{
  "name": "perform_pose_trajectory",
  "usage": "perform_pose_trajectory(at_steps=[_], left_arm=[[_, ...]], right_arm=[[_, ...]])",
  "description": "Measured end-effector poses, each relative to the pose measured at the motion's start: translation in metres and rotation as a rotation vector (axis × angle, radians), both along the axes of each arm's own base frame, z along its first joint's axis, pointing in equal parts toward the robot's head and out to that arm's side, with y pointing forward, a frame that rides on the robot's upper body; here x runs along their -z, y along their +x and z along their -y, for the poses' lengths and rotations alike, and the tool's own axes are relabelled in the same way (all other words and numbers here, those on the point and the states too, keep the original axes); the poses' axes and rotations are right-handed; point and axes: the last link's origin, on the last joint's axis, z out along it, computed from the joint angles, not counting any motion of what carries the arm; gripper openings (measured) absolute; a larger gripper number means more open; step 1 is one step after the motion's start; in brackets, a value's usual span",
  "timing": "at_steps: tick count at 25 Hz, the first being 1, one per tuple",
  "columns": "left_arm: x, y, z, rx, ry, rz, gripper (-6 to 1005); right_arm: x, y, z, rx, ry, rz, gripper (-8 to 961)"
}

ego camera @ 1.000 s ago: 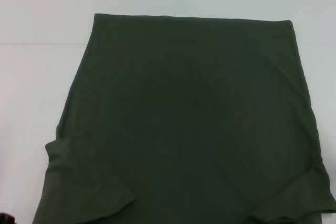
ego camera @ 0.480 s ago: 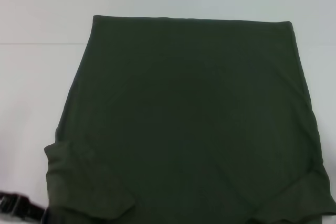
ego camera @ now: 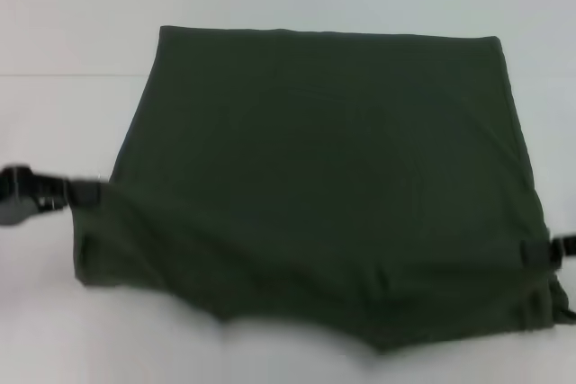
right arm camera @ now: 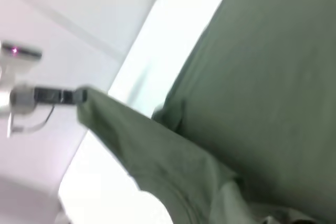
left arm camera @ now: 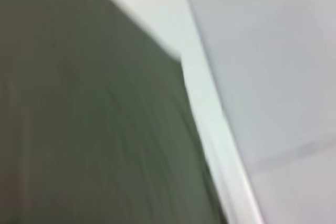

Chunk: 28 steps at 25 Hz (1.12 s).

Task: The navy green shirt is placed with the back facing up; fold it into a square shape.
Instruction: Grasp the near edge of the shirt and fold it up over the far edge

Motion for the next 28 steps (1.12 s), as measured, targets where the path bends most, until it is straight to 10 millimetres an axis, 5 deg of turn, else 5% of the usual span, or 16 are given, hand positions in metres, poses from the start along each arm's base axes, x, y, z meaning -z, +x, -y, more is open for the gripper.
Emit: perform_pose_trajectory(at_steps=[10, 20, 28], left_arm=[[0.007, -0.017, -0.019, -0.141, 0.235, 0.076, 20], [0.034, -0.009, -0.037, -0.090, 0.379, 0.052, 20], [0.040, 0.004, -0.060, -0.051, 0.478, 0.014, 19]], right_arm=[[-0.015, 0.025, -0.017, 0.113, 0.319, -0.053, 62], [0.010, 0.029, -0.037, 0.141, 0.479, -0.018, 63], [0.004, 0.026, -0.050, 0.137, 0.574, -0.023, 63]])
